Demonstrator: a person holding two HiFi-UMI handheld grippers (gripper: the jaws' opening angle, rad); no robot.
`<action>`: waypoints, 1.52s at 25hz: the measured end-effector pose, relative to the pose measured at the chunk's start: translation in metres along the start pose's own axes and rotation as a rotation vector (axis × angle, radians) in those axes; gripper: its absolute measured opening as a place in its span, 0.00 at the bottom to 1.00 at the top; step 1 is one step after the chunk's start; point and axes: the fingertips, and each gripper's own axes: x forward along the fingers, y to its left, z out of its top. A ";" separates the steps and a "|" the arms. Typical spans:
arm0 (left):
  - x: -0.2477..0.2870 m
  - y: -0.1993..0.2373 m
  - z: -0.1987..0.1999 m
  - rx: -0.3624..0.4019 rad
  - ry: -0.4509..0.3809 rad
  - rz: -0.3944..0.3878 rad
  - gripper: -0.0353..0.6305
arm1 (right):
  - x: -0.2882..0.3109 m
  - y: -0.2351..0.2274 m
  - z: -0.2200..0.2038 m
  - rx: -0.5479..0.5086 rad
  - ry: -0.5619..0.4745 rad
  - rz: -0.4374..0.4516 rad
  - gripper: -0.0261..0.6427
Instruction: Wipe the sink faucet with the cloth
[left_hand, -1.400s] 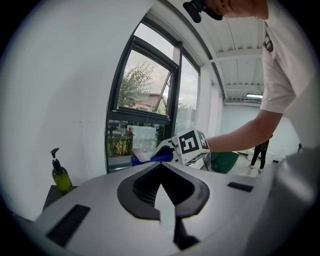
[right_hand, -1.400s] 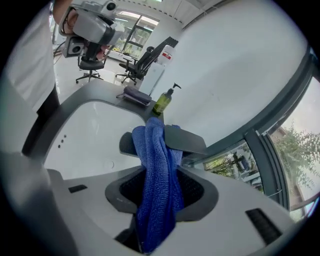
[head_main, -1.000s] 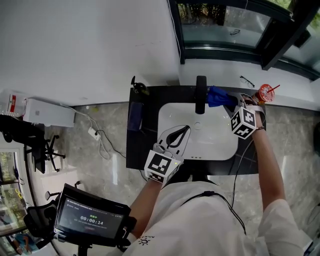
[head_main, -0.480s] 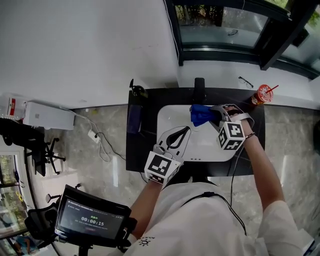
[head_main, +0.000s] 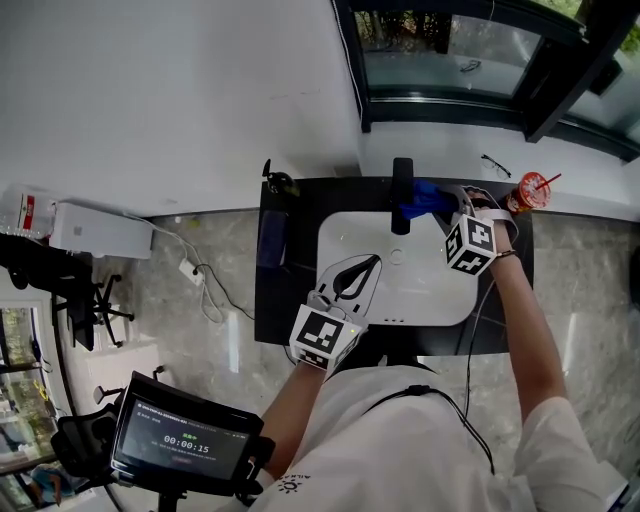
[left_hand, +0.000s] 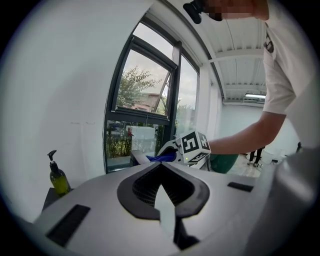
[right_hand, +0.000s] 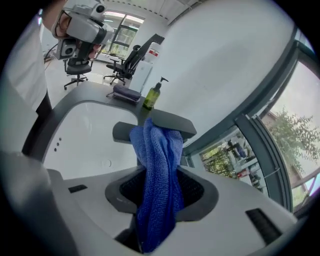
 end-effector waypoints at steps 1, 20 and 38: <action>0.000 -0.001 -0.001 0.000 -0.001 -0.007 0.04 | -0.003 -0.002 -0.008 0.022 0.011 -0.008 0.26; 0.021 -0.011 0.001 0.011 -0.015 -0.045 0.04 | 0.060 0.022 -0.089 0.317 0.266 0.073 0.26; 0.013 -0.016 -0.004 0.014 0.003 -0.058 0.04 | 0.032 -0.018 -0.017 0.370 -0.052 0.055 0.26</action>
